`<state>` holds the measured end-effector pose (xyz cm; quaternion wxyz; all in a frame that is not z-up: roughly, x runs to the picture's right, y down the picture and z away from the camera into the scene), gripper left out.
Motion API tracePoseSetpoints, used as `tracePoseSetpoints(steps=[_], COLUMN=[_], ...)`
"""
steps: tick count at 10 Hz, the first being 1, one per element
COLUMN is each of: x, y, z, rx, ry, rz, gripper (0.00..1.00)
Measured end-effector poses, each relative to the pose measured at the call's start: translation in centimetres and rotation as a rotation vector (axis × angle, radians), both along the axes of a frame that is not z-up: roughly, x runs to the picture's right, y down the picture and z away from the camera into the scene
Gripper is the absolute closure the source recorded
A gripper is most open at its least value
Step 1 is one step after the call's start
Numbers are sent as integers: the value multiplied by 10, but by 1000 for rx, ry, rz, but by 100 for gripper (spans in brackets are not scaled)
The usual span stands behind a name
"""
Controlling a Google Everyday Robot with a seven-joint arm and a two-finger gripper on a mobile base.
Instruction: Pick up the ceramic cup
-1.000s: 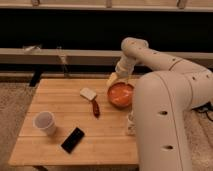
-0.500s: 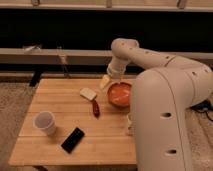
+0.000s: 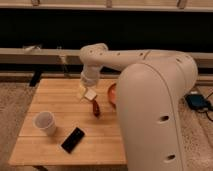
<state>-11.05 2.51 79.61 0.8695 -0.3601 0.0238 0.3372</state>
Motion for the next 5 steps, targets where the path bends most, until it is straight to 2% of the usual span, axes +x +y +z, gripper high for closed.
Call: tracePoseSetpoints(steps=[2,5], x=[-34,-65], y=[18,37], z=[-18,-46], rx=[36,71], ry=[-56,-125], rz=[-99,-204], gripper=[20,20])
